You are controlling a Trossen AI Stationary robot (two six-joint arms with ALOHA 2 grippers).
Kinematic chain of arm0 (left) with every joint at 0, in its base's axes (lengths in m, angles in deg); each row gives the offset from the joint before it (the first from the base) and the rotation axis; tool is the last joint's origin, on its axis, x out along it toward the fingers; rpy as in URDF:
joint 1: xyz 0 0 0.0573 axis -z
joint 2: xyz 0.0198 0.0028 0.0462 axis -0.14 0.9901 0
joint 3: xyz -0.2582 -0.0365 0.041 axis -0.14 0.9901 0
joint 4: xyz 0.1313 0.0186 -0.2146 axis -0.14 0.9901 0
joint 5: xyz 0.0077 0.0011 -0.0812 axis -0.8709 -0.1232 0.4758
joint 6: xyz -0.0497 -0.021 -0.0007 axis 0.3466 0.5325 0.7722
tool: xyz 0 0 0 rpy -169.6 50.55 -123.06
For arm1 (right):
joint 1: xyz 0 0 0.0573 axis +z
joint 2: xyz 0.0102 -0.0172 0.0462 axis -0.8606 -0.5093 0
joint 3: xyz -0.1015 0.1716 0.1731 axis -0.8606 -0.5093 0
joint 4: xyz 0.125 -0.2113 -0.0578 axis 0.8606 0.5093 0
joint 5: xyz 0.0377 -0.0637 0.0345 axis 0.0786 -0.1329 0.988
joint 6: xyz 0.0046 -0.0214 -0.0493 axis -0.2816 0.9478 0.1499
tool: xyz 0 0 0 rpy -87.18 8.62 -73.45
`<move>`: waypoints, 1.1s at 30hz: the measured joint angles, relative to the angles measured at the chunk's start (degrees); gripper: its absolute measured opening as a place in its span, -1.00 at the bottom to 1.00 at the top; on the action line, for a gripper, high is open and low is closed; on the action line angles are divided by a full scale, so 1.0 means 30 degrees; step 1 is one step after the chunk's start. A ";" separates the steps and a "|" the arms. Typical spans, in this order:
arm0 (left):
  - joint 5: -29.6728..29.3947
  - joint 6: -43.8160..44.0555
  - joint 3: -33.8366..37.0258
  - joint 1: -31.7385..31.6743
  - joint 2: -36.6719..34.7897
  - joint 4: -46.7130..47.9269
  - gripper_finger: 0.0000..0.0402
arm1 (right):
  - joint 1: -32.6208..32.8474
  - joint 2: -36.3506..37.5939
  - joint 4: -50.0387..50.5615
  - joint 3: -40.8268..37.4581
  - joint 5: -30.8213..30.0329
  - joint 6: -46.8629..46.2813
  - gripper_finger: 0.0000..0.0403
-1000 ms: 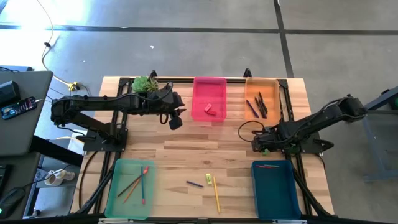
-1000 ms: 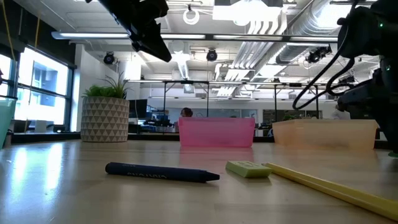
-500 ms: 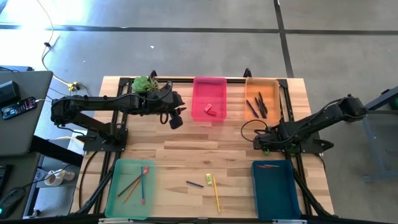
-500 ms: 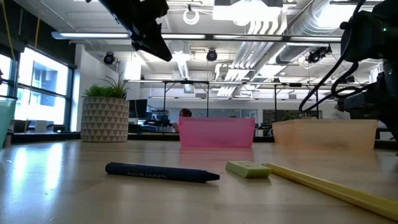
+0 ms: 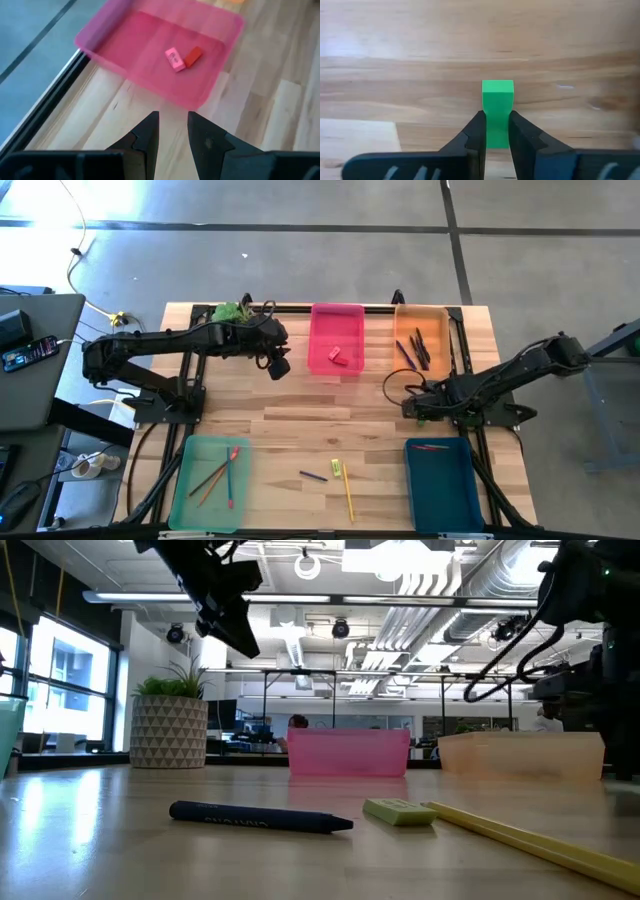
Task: Sort crayons/erasers/pens/pencils in bins
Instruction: Put the green eraser into the pink bin
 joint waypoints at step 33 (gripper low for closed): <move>0.3649 0.0008 0.0000 -0.1697 0.0000 0.0627 -0.55 | -0.8991 0.0051 -2.1474 0.0570 -0.4221 1.7260 -0.76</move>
